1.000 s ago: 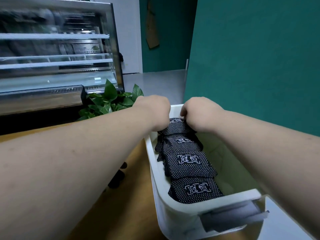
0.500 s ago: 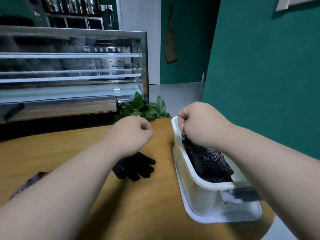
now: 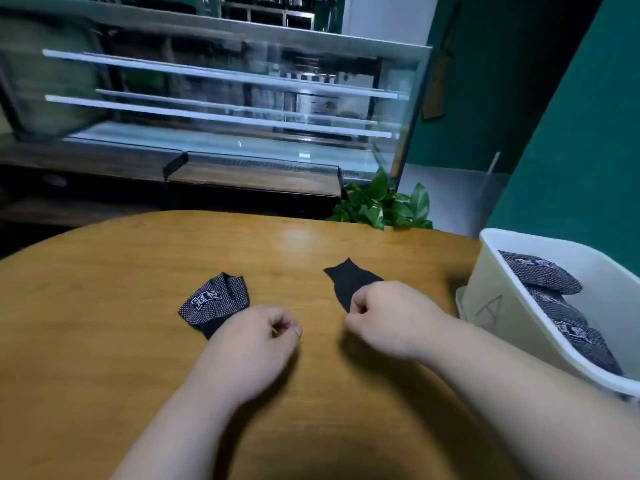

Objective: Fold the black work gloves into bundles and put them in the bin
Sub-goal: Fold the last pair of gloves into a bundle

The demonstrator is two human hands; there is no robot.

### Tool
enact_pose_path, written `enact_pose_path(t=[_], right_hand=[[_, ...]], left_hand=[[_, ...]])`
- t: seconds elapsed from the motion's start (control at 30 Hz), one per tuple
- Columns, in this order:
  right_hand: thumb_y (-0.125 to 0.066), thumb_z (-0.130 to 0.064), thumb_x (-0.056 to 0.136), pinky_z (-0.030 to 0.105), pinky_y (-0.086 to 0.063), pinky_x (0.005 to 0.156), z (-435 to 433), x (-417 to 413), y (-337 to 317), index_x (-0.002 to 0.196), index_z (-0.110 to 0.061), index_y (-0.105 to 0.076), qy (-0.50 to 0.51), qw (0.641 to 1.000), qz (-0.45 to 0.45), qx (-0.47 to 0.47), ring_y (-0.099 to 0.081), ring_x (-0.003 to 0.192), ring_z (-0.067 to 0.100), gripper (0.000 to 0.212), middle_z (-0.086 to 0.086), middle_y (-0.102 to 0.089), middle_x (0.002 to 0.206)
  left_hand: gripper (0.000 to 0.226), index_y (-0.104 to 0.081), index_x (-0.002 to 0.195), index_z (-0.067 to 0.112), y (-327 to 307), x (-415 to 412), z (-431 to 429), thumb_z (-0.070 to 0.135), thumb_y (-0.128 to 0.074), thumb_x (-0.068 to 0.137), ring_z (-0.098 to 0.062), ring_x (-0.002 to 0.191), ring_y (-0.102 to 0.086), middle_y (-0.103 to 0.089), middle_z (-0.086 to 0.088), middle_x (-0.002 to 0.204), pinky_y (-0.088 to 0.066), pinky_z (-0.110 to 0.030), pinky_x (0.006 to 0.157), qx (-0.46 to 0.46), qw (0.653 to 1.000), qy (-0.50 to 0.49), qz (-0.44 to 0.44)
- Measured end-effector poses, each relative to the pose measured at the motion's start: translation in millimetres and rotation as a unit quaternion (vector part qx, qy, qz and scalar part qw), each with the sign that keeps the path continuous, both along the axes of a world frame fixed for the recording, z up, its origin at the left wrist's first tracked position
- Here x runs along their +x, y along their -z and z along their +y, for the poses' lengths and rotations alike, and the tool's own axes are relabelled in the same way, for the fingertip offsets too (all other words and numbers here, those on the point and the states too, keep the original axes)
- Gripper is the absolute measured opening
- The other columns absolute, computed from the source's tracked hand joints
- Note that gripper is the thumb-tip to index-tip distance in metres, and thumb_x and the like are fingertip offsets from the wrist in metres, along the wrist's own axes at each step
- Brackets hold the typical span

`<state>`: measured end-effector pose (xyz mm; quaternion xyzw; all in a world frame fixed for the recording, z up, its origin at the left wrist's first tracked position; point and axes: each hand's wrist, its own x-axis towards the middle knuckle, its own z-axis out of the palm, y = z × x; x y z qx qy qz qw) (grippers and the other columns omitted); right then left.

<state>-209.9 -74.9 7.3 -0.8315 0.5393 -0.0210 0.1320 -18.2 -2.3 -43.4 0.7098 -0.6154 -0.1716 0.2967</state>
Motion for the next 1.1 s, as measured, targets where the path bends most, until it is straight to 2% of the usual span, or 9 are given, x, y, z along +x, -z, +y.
enact_pose_path(t=[0.17, 0.27, 0.33, 0.47, 0.6, 0.73, 0.9, 1.0, 1.1], right_hand=[[-0.055, -0.037, 0.091, 0.036, -0.056, 0.075, -43, 21, 34, 0.082, -0.025, -0.065, 0.033, 0.999, 0.025, 0.002, -0.060, 0.082, 0.015, 0.018, -0.008, -0.066, 0.085], [-0.054, -0.038, 0.092, 0.030, -0.049, 0.063, -70, 31, 42, 0.089, -0.029, -0.063, 0.062, 0.998, 0.030, -0.016, -0.060, 0.082, 0.017, 0.013, -0.008, -0.065, 0.087], [-0.054, -0.038, 0.093, 0.029, -0.047, 0.063, -89, 40, 47, 0.095, -0.028, -0.064, 0.079, 0.996, 0.037, -0.031, -0.062, 0.084, 0.020, 0.015, -0.005, -0.066, 0.091], [-0.053, -0.041, 0.091, 0.032, -0.049, 0.066, -121, 59, 59, 0.101, -0.022, -0.062, 0.104, 0.992, 0.061, -0.045, -0.061, 0.089, 0.027, 0.023, 0.001, -0.064, 0.091], [-0.054, -0.034, 0.092, 0.029, -0.047, 0.059, -137, 77, 68, 0.082, -0.015, -0.061, 0.141, 0.984, 0.097, -0.045, -0.060, 0.076, 0.027, 0.023, 0.003, -0.062, 0.079], [-0.054, -0.017, 0.090, 0.033, -0.051, 0.064, -136, 84, 69, 0.073, -0.013, -0.061, 0.146, 0.979, 0.117, -0.076, -0.061, 0.073, 0.030, 0.019, 0.006, -0.064, 0.077], [-0.057, -0.023, 0.092, 0.041, -0.057, 0.079, -89, 87, 65, 0.096, -0.019, -0.066, 0.000, 0.993, 0.088, -0.080, -0.061, 0.086, 0.024, 0.012, 0.001, -0.063, 0.091], [-0.057, -0.025, 0.091, 0.038, -0.048, 0.089, -35, 76, 65, 0.094, -0.029, -0.062, -0.144, 0.984, 0.026, -0.103, -0.054, 0.095, 0.018, 0.007, -0.007, -0.060, 0.096], [-0.056, -0.021, 0.091, 0.031, -0.035, 0.104, 16, 50, 74, 0.095, -0.034, -0.062, -0.213, 0.974, -0.005, -0.074, -0.048, 0.108, 0.009, 0.015, -0.015, -0.057, 0.103]], left_hand=[[0.014, -0.069, 0.086, 0.029, 24, 31, -8, 0.040, -0.061, 0.092, -0.002, 0.083, -0.054, -0.063, 0.016, 0.089, -0.040, -0.023, 0.075, 0.003, 1.000, -0.003, -0.014], [0.015, -0.068, 0.086, 0.031, 29, 42, -16, 0.042, -0.060, 0.092, -0.004, 0.088, -0.055, -0.062, 0.016, 0.091, -0.041, -0.024, 0.078, 0.001, 1.000, -0.007, -0.016], [0.015, -0.068, 0.089, 0.031, 29, 48, -21, 0.043, -0.059, 0.092, -0.003, 0.091, -0.055, -0.061, 0.017, 0.093, -0.041, -0.025, 0.078, 0.009, 1.000, -0.013, -0.014], [0.014, -0.068, 0.090, 0.034, 32, 58, -29, 0.045, -0.059, 0.092, 0.003, 0.084, -0.052, -0.061, 0.019, 0.093, -0.038, -0.024, 0.074, 0.015, 1.000, -0.013, -0.007], [0.016, -0.068, 0.092, 0.032, 34, 62, -32, 0.045, -0.058, 0.093, 0.005, 0.082, -0.052, -0.061, 0.019, 0.092, -0.036, -0.016, 0.066, 0.012, 1.000, -0.004, -0.006], [0.015, -0.069, 0.091, 0.032, 34, 65, -33, 0.042, -0.060, 0.093, 0.003, 0.076, -0.053, -0.061, 0.019, 0.083, -0.036, -0.016, 0.063, 0.011, 1.000, 0.000, 0.007], [0.014, -0.069, 0.088, 0.035, 29, 70, -27, 0.044, -0.060, 0.092, 0.009, 0.071, -0.053, -0.062, 0.022, 0.074, -0.038, -0.015, 0.060, 0.008, 1.000, -0.020, 0.017], [0.012, -0.069, 0.089, 0.034, 26, 71, -21, 0.041, -0.059, 0.093, 0.004, 0.072, -0.057, -0.065, 0.018, 0.075, -0.044, -0.021, 0.066, -0.002, 1.000, -0.012, 0.027], [0.010, -0.069, 0.091, 0.036, 25, 69, -10, 0.035, -0.059, 0.094, 0.003, 0.080, -0.056, -0.063, 0.023, 0.081, -0.042, -0.019, 0.071, -0.006, 1.000, 0.018, 0.018]])
